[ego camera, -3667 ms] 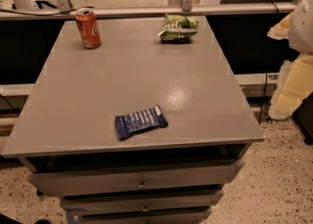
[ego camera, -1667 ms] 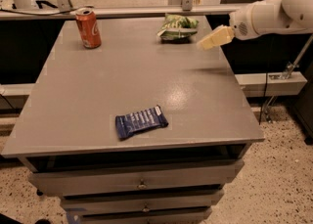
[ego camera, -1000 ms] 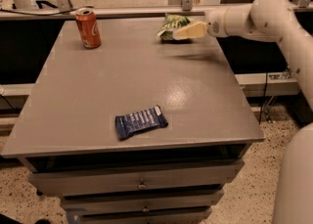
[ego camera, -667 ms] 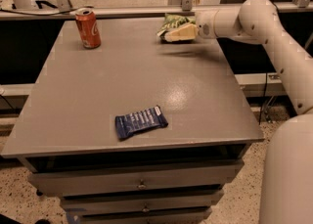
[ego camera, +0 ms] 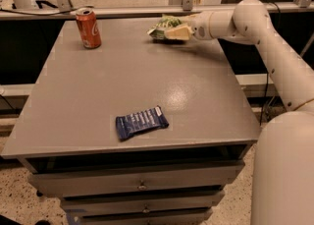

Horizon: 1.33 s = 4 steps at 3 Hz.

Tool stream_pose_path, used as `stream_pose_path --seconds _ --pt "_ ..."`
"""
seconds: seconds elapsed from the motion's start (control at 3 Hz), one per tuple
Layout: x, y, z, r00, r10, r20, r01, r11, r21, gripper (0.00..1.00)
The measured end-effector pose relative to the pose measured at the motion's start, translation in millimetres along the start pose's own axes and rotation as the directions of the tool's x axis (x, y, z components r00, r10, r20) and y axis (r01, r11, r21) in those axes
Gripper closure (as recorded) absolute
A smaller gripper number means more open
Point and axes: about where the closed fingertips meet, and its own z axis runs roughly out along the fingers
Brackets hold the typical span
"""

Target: Move green jalapeno chip bag near rxbar blueberry

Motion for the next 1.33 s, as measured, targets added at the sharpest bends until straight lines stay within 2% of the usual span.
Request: stream_pose_path --seconds 0.67,1.0,1.33 --pt "-16.0 2.6 -16.0 0.997 -0.081 0.01 0.081 0.9966 -0.011 0.87" --pt "-24.8 17.3 -31.0 0.993 -0.117 0.004 0.117 0.992 -0.048 1.0" --pt "-32.1 41.9 -52.8 0.991 -0.133 -0.007 0.131 0.9843 -0.118 1.0"
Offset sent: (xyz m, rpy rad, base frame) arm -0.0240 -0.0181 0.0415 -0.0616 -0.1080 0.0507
